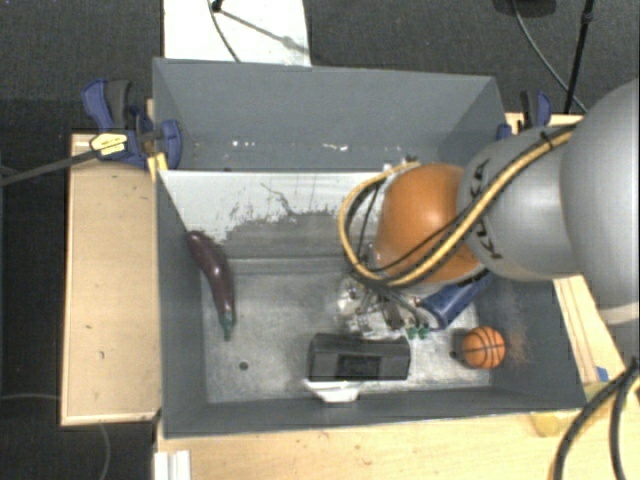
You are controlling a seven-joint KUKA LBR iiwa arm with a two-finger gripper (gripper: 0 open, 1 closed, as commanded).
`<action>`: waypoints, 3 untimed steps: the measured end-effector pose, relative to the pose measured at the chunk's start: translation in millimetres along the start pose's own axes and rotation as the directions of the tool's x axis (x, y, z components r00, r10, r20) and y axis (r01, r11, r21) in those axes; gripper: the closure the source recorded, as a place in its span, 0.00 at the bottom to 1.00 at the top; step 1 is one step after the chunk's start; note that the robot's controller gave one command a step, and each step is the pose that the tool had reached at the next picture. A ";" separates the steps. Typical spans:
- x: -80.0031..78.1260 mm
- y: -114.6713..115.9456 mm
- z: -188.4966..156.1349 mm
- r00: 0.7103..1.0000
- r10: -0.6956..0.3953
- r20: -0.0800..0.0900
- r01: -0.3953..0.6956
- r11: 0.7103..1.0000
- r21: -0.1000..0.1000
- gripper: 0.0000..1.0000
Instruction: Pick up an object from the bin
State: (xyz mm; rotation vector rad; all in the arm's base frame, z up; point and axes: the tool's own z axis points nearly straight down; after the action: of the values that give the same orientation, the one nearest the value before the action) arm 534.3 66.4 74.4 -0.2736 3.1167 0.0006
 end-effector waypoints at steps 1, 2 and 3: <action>-7.5 -2.6 -4.4 1.000 0.004 0.029 -0.004 1.000 0.004 0.00; -7.4 -2.7 -4.5 1.000 0.005 0.029 -0.005 1.000 0.004 0.00; 0.5 -8.0 -11.4 0.994 -0.099 0.035 0.099 0.995 0.008 0.00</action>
Offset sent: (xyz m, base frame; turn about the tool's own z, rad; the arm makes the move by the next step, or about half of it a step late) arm 0.0000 0.0000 0.0000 0.0000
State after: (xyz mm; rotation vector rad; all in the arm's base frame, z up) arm 535.1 58.4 85.8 -0.4226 3.0638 -0.0045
